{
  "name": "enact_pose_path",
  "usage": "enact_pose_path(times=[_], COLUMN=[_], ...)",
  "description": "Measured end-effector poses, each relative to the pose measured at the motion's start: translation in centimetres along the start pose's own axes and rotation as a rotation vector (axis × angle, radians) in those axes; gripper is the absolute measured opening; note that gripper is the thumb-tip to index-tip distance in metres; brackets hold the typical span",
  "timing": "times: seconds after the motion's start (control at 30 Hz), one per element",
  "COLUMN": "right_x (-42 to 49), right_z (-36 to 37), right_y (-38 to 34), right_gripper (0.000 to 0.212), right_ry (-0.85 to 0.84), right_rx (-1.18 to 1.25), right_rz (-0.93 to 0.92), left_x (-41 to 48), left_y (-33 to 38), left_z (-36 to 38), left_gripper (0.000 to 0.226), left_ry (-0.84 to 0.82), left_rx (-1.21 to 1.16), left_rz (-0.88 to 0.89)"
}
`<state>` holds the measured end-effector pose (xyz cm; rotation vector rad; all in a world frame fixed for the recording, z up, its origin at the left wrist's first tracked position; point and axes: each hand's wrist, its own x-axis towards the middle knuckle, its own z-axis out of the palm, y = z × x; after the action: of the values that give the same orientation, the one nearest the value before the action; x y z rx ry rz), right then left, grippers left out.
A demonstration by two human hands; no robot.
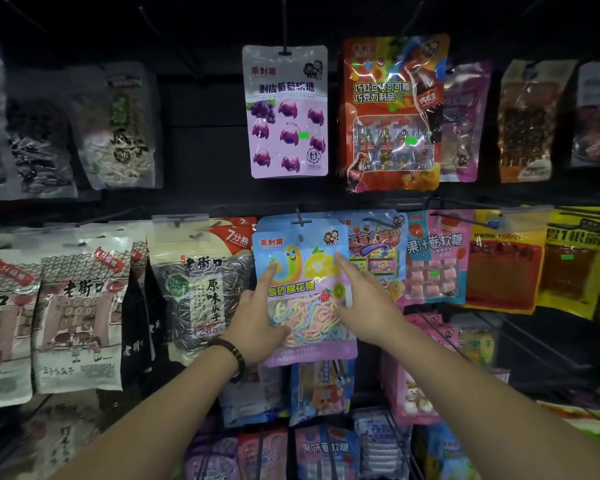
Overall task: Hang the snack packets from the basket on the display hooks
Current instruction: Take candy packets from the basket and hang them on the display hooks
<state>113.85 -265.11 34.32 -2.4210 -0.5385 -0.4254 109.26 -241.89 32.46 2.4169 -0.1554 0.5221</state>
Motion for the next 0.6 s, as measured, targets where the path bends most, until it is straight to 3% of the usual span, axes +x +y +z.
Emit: enact_pose_path(times=[0.2, 0.3, 0.43, 0.6], right_x=[-1.7, -4.5, -9.3, -16.9], right_z=[-0.5, -0.5, 0.8, 5.3], right_y=[0.8, 1.5, 3.0, 4.6], right_gripper=[0.093, 0.084, 0.068, 0.047], right_ry=[-0.011, -0.035, -0.084, -0.103], right_rx=[-0.005, 0.0, -0.059, -0.029], right_rz=[-0.012, -0.032, -0.05, -0.145], left_x=[-2.3, -4.8, -10.9, -20.6], left_y=[-0.1, -0.8, -2.1, -5.4], left_z=[0.3, 1.1, 3.5, 8.8], left_gripper=[0.109, 0.1, 0.058, 0.029], left_ry=[0.01, 0.1, 0.17, 0.048], left_rx=[-0.004, -0.062, -0.103, 0.064], left_rz=[0.038, 0.041, 0.162, 0.359])
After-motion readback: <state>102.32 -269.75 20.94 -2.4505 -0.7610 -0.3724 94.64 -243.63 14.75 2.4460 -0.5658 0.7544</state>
